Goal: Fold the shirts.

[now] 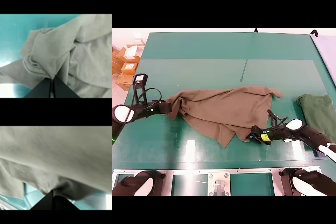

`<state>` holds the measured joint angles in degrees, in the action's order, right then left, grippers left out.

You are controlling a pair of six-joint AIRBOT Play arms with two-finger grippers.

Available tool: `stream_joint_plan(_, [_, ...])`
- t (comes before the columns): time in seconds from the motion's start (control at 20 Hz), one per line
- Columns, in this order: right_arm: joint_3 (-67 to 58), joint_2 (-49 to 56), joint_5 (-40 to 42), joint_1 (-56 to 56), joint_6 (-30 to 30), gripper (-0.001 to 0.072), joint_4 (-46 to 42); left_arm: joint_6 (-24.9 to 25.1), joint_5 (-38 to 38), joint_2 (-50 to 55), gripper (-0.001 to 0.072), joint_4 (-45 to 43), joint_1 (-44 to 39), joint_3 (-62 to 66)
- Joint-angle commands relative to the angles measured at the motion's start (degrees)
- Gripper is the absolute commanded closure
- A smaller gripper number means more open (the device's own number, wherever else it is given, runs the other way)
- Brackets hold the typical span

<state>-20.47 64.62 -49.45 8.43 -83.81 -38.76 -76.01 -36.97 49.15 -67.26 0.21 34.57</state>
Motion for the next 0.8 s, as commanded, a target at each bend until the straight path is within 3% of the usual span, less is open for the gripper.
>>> stream_joint_plan(0.0, [-4.3, 0.9, 0.0, 2.3, 5.3, 0.0701, 3.6, 0.0, -3.7, 0.0, 0.0676, -0.3, 0.0, 2.3])
stream_joint_plan(0.15, [-16.7, -3.8, -10.9, -5.1, 5.9, 0.0701, 0.7, 0.0, -12.7, 0.0, 0.0677, -4.7, 0.0, 14.9])
stream_joint_plan(0.3, [-37.6, -11.5, -19.6, -17.7, 4.7, 0.0701, 0.4, -0.5, -21.7, 0.0, 0.0677, -7.5, 0.0, 34.9])
stream_joint_plan(0.55, [-76.9, -15.5, -22.2, -35.9, 2.3, 0.0701, 0.4, -5.2, -27.1, 0.0, 0.0676, -7.5, 0.0, 69.8])
stream_joint_plan(0.75, [-94.9, -15.6, -21.9, -42.6, 1.3, 0.0701, 0.4, -6.5, -31.3, -0.5, 0.0677, -7.4, 0.0, 89.5])
